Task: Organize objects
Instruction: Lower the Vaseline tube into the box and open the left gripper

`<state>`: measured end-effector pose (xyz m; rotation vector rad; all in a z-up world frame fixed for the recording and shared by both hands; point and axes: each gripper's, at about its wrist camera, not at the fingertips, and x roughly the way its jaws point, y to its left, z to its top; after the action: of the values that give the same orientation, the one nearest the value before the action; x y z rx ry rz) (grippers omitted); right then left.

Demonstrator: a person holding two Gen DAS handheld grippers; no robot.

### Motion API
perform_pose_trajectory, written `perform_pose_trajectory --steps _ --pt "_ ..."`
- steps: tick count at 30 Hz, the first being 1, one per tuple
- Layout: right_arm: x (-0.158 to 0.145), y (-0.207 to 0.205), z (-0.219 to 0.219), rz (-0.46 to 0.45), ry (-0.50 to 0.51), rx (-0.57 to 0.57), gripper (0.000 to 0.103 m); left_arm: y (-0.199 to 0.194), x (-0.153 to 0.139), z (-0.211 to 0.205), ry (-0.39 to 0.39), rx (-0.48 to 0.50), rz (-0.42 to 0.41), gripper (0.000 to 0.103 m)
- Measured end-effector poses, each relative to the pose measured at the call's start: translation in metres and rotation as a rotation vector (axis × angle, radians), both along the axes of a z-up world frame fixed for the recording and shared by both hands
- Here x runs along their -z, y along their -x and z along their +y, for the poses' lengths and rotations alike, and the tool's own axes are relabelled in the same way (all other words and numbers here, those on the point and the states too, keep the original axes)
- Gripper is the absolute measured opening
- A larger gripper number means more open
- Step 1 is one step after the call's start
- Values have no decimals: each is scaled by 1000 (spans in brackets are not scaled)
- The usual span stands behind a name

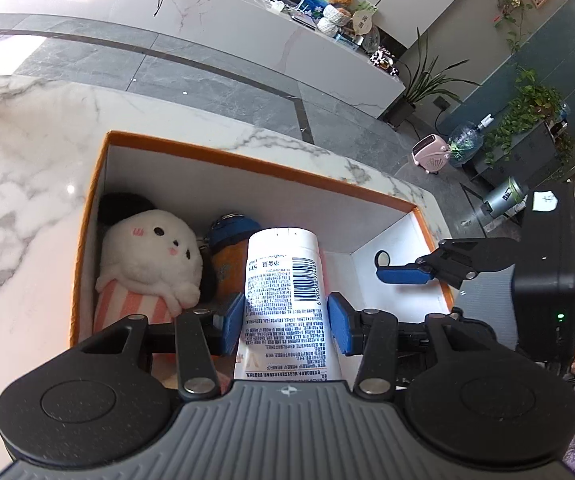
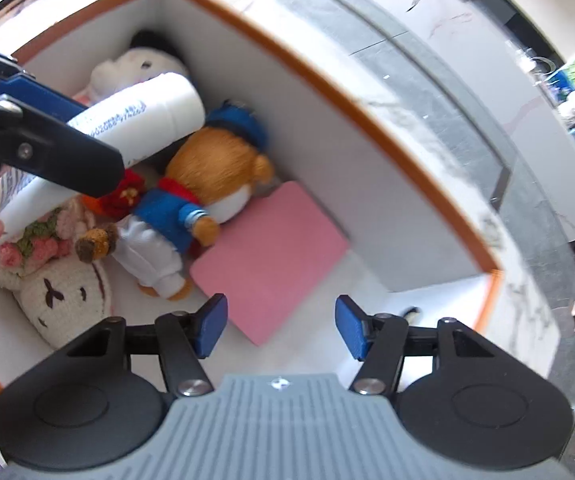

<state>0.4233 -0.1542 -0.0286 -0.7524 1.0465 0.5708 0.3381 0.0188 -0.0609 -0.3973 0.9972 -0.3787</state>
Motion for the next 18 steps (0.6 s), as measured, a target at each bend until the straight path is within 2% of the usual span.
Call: perform_pose_trajectory --steps 5,7,9,12,18 --pt "-43 -2 -32 -53 -54 73 47 -11 -6 -27 0 24 -2 53" --pt "-59 0 -44 -124 -46 122 45 -16 -4 -42 1 37 5 53" --pt "-59 -4 -46 -200 -43 164 44 -22 0 -58 7 54 26 53" --pt "-62 -2 -55 -258 -38 221 40 -35 11 -80 15 53 67 53" --pt "-49 -27 -74 -294 -52 364 37 -57 33 -113 -6 32 114 53"
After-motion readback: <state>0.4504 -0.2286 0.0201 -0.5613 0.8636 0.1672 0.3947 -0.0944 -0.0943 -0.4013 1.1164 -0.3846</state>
